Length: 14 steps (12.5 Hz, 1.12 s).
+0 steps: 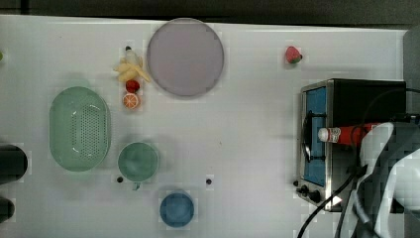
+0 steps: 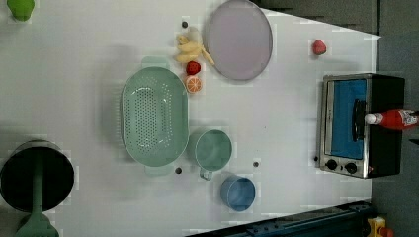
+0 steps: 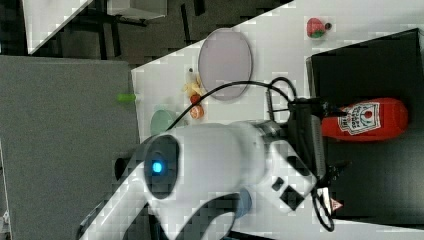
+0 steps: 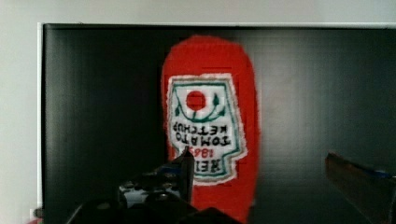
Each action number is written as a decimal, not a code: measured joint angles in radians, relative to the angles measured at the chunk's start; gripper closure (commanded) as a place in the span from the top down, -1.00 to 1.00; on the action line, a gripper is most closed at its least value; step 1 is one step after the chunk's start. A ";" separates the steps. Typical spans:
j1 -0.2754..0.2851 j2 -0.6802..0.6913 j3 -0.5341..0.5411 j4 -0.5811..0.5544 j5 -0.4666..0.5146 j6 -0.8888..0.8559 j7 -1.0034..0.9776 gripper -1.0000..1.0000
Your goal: Pick Ketchup from oven and place it on table.
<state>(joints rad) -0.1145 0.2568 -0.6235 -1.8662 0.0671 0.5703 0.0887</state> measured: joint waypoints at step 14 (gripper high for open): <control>-0.026 0.125 0.001 -0.025 0.110 0.146 0.002 0.27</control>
<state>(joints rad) -0.1410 0.3816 -0.6226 -1.8916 0.1766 0.7158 0.0908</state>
